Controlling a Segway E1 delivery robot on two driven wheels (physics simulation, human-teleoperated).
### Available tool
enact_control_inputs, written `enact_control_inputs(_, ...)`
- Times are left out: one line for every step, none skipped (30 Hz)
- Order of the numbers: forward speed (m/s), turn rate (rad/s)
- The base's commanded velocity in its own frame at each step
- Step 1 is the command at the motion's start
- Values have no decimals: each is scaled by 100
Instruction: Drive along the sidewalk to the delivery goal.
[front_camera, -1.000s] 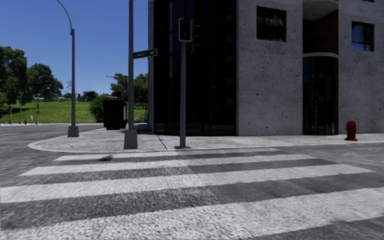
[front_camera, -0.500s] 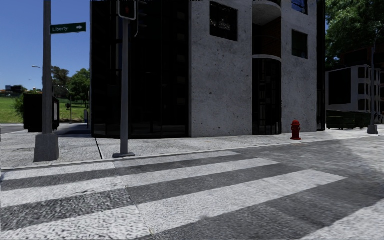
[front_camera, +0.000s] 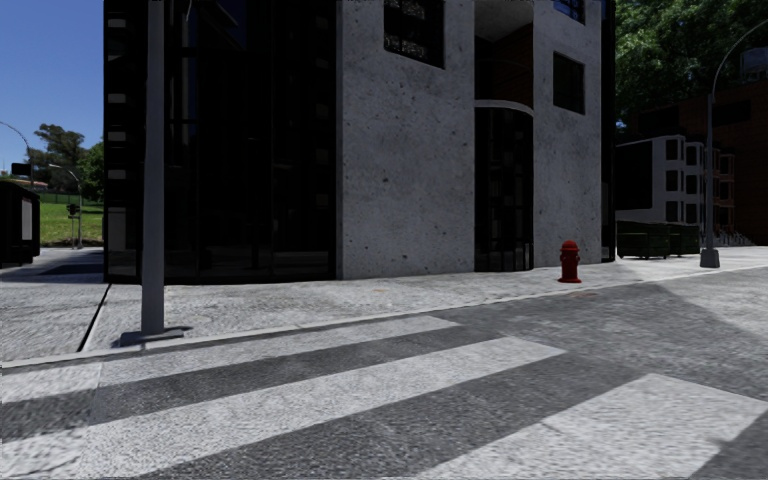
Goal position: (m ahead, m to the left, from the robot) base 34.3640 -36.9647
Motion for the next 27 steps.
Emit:
enact_control_inputs(191,0)
enact_control_inputs(191,0)
enact_control_inputs(191,0)
enact_control_inputs(191,0)
enact_control_inputs(191,0)
enact_control_inputs(191,0)
enact_control_inputs(191,0)
enact_control_inputs(191,0)
enact_control_inputs(191,0)
enact_control_inputs(191,0)
enact_control_inputs(191,0)
enact_control_inputs(191,0)
enact_control_inputs(191,0)
enact_control_inputs(191,0)
enact_control_inputs(191,0)
enact_control_inputs(191,0)
enact_control_inputs(191,0)
enact_control_inputs(191,0)
enact_control_inputs(191,0)
enact_control_inputs(191,0)
enact_control_inputs(191,0)
enact_control_inputs(191,0)
enact_control_inputs(191,0)
enact_control_inputs(191,0)
enact_control_inputs(191,0)
enact_control_inputs(191,0)
enact_control_inputs(191,0)
